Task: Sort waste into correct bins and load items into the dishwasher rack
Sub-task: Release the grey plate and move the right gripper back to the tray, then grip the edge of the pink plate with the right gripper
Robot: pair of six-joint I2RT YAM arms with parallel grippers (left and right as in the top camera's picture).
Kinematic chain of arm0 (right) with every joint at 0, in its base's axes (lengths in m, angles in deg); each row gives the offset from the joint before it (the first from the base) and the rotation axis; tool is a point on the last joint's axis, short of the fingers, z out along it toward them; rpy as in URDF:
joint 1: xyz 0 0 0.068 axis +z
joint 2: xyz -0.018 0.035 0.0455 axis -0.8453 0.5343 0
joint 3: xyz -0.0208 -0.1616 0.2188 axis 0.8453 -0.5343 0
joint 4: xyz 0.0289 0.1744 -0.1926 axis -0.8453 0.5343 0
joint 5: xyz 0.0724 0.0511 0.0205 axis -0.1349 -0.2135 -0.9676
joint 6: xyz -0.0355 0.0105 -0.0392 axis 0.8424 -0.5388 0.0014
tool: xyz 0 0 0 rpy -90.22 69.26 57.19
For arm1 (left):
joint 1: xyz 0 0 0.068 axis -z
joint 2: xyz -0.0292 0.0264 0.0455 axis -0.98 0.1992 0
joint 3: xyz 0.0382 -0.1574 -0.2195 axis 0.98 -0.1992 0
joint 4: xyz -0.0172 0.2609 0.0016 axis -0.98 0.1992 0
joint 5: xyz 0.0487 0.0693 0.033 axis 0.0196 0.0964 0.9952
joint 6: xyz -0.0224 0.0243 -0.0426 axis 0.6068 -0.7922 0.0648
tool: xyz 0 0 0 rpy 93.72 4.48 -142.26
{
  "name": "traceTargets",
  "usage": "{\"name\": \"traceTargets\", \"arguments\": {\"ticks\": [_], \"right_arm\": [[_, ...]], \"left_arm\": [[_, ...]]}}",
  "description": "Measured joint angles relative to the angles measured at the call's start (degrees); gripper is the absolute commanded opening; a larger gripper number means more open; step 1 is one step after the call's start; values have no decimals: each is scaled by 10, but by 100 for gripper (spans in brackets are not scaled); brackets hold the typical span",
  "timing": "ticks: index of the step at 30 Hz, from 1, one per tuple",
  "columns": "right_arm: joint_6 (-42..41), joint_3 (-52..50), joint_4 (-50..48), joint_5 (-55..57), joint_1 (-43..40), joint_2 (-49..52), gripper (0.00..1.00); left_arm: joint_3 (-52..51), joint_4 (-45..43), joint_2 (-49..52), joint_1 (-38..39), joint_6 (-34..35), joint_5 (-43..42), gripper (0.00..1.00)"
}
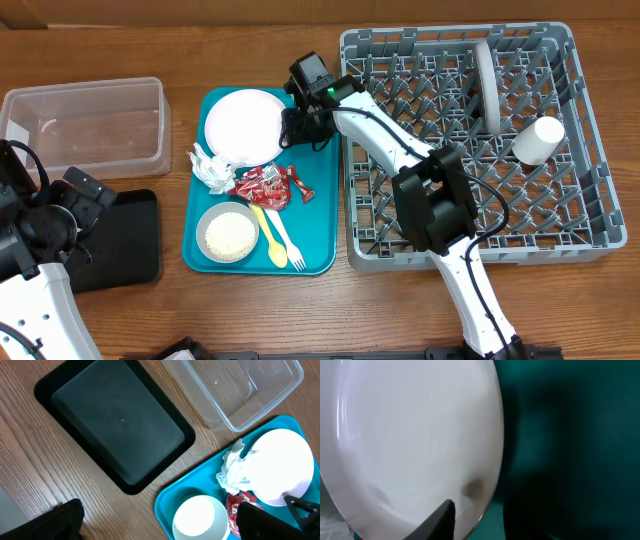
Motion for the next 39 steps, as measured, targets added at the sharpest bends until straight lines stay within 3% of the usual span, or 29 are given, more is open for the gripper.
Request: {"name": "traceTargets", "arguments": {"ticks": [7,16,20,25,33,39], "right_arm": [[1,0,-1,20,2,1,23],[1,6,39,192,7,-7,26],[1,6,50,228,14,-14,37],[59,6,76,189,21,-44,32],[231,5,144,66,88,-72,29],[276,-52,112,57,102,-72,29]], "left_arm": [[0,0,0,0,0,0,100],[0,0,0,0,0,0,100],[0,0,0,0,0,0,100],[0,0,0,0,0,0,100],[0,0,0,0,0,0,100],[0,0,0,0,0,0,100]]}}
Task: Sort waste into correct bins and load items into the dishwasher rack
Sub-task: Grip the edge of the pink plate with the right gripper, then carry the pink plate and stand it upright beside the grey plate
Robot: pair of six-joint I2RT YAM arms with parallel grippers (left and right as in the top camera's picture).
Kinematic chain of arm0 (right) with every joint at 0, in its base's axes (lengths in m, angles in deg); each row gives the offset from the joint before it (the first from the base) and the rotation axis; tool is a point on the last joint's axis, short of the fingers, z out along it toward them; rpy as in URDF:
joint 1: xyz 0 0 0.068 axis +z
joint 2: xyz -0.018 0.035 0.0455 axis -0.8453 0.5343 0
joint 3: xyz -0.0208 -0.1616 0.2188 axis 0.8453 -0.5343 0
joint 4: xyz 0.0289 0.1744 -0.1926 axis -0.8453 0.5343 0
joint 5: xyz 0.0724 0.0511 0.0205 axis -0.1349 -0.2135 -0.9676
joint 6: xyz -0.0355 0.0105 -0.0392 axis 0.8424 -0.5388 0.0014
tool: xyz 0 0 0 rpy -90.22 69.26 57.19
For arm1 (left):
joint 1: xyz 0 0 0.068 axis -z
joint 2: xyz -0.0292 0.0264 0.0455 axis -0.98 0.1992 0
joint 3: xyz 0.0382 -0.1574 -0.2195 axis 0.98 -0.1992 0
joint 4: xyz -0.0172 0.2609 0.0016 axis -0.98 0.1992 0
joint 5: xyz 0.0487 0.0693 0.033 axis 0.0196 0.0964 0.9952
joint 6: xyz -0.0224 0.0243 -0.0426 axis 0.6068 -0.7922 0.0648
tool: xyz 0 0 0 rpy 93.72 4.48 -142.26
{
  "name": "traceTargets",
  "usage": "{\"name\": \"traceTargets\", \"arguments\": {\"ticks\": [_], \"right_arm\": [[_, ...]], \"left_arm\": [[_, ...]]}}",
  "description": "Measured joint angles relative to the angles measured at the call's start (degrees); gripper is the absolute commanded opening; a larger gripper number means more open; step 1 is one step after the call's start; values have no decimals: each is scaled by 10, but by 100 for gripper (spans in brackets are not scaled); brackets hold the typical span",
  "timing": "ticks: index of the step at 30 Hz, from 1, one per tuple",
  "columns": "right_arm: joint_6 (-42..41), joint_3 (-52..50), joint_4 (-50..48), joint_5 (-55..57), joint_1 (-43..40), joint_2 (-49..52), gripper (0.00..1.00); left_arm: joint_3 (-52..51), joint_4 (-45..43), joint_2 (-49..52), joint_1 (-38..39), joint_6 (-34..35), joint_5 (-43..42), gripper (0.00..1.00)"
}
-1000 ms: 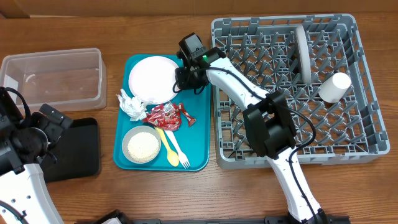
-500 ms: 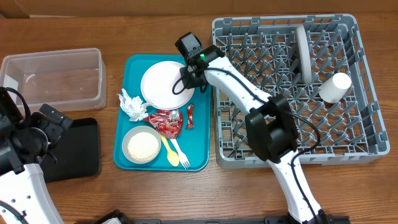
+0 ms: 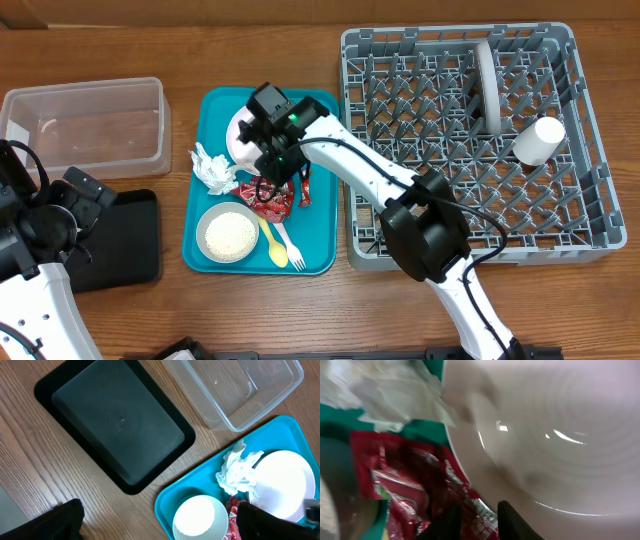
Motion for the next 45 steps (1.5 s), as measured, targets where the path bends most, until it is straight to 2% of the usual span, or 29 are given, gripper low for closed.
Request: {"name": "traceTargets", "arguments": {"ticks": [8,11,14,16,18,25,34,41,45], "right_arm": [[35,-56,-82,32,-3,-2,27],[37,-59,-102,36,-3,-2,18],[31,-60,-108,38,-3,-2,17],[30,-60,-111,41,-3,-2,8],[28,-59,-114,48,-2,-3,4],[25,-24,-105,87,2,-4,4],[13,98,-10,121,-1,-4,4],[9,272,74,144,-3,-4,4],[-23,373,123,147,-3,-4,4]], "left_arm": [[0,0,0,0,0,0,100],[0,0,0,0,0,0,100],[0,0,0,0,0,0,100],[0,0,0,0,0,0,100],[0,0,0,0,0,0,100],[0,0,0,0,0,0,100],[0,0,0,0,0,0,100],[0,0,0,0,0,0,100],[0,0,0,0,0,0,100]]}}
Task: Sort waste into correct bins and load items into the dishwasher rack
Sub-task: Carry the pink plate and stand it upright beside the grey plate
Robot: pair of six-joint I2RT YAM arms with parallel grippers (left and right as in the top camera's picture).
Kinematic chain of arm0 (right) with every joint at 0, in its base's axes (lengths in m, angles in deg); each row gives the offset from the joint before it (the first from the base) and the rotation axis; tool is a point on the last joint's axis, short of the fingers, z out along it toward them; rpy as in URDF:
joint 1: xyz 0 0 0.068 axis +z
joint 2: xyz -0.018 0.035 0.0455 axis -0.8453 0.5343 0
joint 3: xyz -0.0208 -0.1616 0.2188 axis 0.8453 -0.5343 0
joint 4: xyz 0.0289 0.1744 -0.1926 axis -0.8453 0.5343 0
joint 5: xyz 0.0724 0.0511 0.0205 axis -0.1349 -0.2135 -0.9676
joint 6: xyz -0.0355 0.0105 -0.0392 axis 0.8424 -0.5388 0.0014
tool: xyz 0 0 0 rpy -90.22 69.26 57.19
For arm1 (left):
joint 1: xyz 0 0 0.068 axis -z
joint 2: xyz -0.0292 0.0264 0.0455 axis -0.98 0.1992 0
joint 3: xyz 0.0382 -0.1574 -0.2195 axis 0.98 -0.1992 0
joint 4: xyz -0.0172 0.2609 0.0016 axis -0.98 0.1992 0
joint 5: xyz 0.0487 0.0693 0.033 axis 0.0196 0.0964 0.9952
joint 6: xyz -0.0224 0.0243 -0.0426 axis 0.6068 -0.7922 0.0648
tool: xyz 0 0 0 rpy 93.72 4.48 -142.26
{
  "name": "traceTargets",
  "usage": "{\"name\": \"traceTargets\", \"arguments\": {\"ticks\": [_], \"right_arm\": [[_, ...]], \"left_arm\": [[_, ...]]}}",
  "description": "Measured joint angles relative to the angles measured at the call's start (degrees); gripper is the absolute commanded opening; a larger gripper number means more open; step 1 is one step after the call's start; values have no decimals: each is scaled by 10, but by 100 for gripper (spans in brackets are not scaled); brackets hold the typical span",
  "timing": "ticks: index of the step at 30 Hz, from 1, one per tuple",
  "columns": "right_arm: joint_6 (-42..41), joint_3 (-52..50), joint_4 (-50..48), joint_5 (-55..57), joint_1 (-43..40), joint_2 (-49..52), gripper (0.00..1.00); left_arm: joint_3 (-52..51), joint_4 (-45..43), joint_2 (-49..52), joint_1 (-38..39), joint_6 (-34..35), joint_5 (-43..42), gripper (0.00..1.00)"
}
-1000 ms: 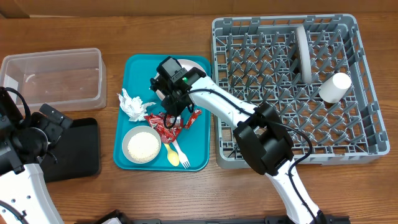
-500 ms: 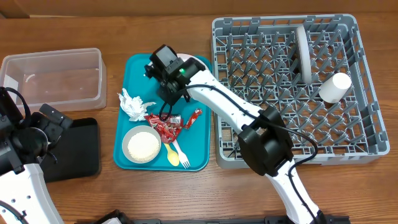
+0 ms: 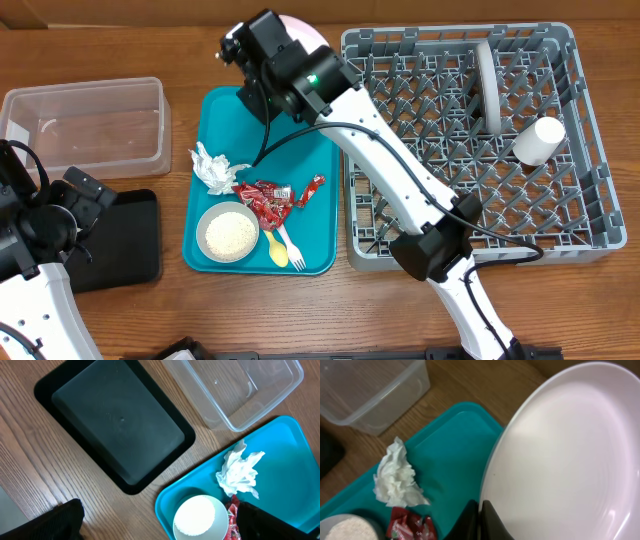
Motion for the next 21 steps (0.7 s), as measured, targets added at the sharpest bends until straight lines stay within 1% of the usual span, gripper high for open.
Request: {"name": "traceTargets", "arguments": {"ticks": [3,5,9,12,14,16,18,21], "right_arm": [[-16,77,49,-2,-2,0,4],[-36,123,65,-8,-7,-8,4],[-72,124,78,-57,-47,-51,4],[-113,125,96,-153,-140,-107,4],[-131,130,132,-263,-238,-136,4],[-137,133,155,-331,-314,-143,4],[-139,133,195,-414,-412,-143,4],[-138,133,212,-473,-471,-143,4]], "left_arm": [[0,0,0,0,0,0,100],[0,0,0,0,0,0,100],[0,0,0,0,0,0,100],[0,0,0,0,0,0,100],[0,0,0,0,0,0,100],[0,0,0,0,0,0,100],[0,0,0,0,0,0,100],[0,0,0,0,0,0,100]]}}
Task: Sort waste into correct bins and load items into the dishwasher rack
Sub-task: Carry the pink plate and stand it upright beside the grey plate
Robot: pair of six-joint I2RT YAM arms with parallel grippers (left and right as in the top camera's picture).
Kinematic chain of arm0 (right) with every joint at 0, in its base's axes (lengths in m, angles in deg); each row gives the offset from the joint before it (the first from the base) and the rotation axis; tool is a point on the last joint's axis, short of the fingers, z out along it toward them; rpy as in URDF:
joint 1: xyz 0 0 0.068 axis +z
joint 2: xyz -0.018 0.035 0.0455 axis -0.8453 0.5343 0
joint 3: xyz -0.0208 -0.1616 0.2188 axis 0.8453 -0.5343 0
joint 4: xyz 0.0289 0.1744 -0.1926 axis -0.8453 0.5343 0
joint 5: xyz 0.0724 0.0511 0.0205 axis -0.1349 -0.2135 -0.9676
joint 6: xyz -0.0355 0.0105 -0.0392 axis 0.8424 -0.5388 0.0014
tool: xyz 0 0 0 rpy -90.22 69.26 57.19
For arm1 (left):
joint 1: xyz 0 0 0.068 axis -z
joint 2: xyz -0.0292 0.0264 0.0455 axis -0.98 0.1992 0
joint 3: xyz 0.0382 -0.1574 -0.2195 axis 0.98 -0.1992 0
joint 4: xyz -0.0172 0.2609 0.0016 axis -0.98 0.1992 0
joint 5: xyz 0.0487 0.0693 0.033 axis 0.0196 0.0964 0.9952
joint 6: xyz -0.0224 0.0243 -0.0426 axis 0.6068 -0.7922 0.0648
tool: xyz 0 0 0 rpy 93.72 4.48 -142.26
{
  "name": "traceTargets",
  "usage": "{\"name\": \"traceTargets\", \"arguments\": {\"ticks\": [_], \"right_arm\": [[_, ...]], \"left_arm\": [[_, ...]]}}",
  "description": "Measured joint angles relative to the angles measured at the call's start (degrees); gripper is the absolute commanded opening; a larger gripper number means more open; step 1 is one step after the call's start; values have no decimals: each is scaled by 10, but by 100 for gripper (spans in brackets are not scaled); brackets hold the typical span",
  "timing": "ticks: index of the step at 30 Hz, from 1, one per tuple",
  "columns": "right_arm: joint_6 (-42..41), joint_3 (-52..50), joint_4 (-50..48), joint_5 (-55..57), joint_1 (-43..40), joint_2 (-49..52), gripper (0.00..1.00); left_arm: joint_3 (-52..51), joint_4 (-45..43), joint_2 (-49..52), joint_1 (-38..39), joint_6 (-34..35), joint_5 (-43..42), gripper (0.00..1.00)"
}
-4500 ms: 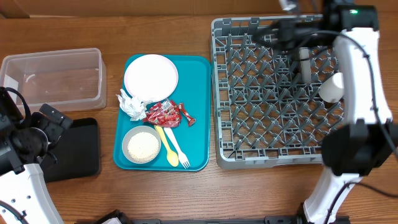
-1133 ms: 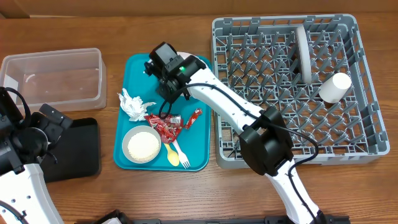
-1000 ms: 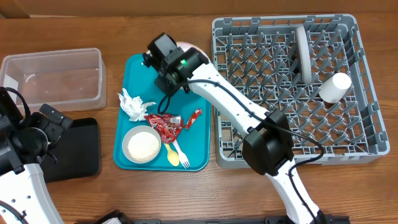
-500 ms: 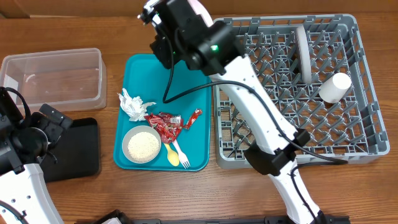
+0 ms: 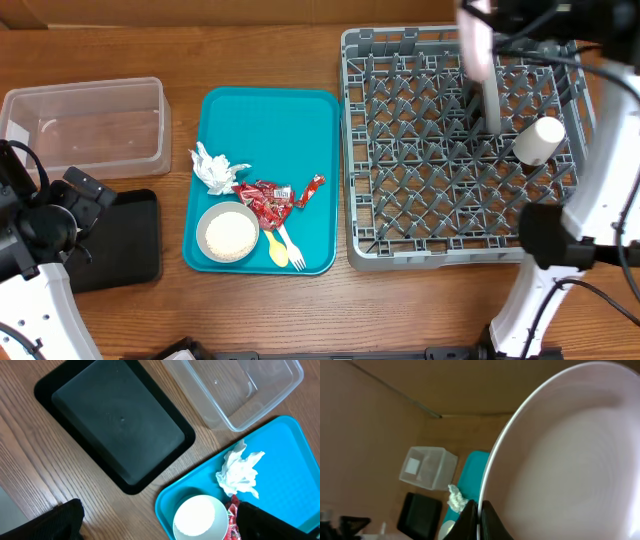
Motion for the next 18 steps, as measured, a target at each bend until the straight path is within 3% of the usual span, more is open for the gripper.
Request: {"name": "traceTargets", "arguments": {"ticks": [3,10,18], "right_arm": [[6,0,29,-50,-37,0,4],[23,-25,30,-98,-11,-1,4],[80,-206,11,-92,-8,-1,4]], "left_arm": [[0,0,0,0,0,0,100],[0,0,0,0,0,0,100],[0,0,0,0,0,0,100]]}}
